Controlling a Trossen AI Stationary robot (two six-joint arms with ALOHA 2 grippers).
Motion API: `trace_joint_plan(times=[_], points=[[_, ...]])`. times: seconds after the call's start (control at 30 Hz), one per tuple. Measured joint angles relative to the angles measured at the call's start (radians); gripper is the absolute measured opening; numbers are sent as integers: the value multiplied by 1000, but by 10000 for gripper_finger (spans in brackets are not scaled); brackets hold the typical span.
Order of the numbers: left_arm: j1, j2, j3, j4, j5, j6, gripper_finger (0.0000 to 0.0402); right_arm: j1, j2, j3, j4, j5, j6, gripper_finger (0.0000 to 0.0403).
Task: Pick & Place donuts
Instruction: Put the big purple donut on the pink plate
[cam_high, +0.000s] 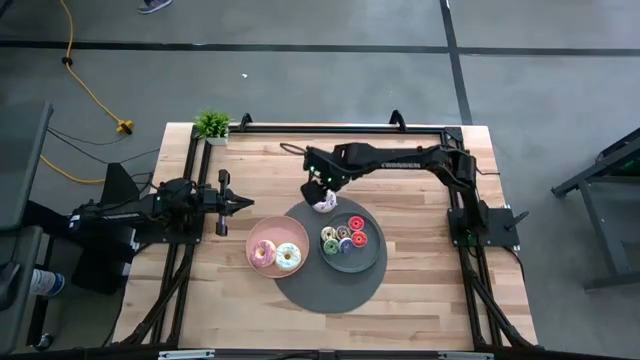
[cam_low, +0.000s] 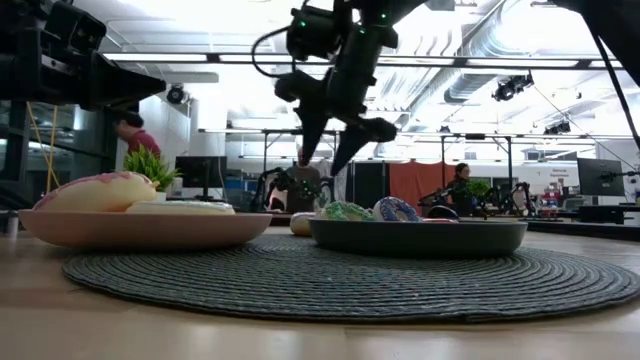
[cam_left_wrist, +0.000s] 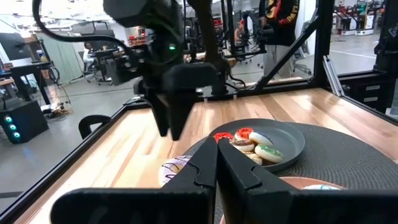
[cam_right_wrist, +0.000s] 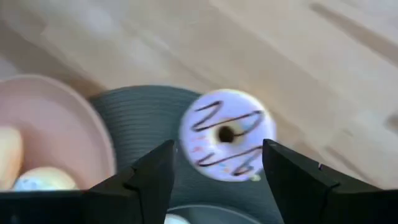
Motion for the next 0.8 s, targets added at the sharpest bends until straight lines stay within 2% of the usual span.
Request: trace_joint_plan(times=[0.5,0.6,0.8], points=[[0,0,0,-1,-17,0,1,-134,-45,-16,-93,-4,-60,227],[0,0,0,-1,-17,0,1,-150,-114,-132,3,-18,-60,227],[0,0,0,-1,-18,0,1,-181,-290,-467,354,-141,-3,227]])
